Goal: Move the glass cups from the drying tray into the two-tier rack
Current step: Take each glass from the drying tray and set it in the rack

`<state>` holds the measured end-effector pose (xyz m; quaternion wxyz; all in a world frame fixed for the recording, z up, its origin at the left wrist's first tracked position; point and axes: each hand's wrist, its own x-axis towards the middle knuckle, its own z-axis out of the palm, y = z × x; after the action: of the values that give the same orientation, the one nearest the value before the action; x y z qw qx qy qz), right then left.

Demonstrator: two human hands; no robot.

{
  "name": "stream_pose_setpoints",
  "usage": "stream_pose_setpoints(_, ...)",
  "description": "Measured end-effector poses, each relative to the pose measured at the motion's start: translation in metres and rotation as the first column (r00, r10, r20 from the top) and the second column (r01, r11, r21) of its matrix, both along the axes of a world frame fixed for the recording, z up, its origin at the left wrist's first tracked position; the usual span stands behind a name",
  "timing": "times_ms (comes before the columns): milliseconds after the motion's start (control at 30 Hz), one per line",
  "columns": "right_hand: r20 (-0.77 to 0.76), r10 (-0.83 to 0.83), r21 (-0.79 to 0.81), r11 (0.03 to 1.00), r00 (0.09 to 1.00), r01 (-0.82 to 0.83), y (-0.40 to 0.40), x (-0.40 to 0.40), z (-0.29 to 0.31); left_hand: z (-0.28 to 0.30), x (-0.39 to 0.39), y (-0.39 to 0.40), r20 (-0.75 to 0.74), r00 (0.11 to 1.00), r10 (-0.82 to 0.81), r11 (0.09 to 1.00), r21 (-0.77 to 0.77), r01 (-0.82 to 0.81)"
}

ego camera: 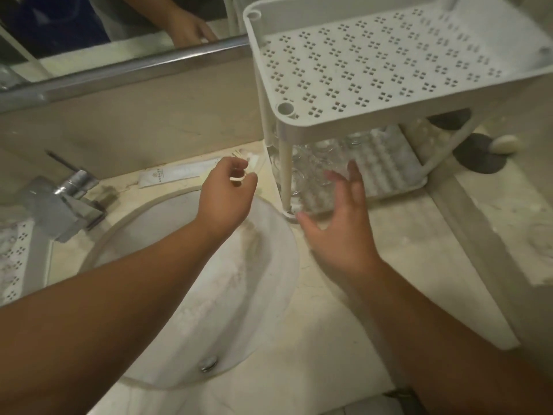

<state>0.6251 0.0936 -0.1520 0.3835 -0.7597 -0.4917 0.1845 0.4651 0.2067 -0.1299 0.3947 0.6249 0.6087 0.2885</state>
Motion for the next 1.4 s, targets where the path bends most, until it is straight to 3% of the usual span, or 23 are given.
stream_pose_setpoints(267, -0.045, 0.060, -0.058, 0.996, 0.997, -0.063, -0.056, -0.056, 0.028, 0.030, -0.046, -0.049, 0.009, 0.997, -0.072, 0.996, 0.056, 0.071)
stream_pose_setpoints(533, -0.005, 0.235, -0.130, 0.964, 0.972, -0.234, -0.068, -0.127, 0.068, 0.057, -0.121, -0.094, 0.046, 0.996, -0.076, 0.995, 0.067, 0.072)
stream_pose_setpoints(1067, 0.086, 0.566, -0.178, 0.818, 0.820, -0.546, -0.029, -0.299, 0.107, 0.089, -0.308, -0.145, 0.136, 0.980, 0.143, 0.988, 0.046, -0.150)
stream_pose_setpoints(1267, 0.081, 0.664, -0.140, 0.746, 0.744, -0.651, -0.013, -0.362, 0.109, 0.096, -0.360, -0.156, 0.221, 0.946, 0.237, 0.966, 0.046, -0.253)
stream_pose_setpoints(1400, 0.167, 0.707, -0.090, 0.705, 0.687, -0.704, 0.004, -0.396, 0.105, 0.106, -0.384, -0.159, 0.251, 0.927, 0.280, 0.950, 0.069, -0.305)
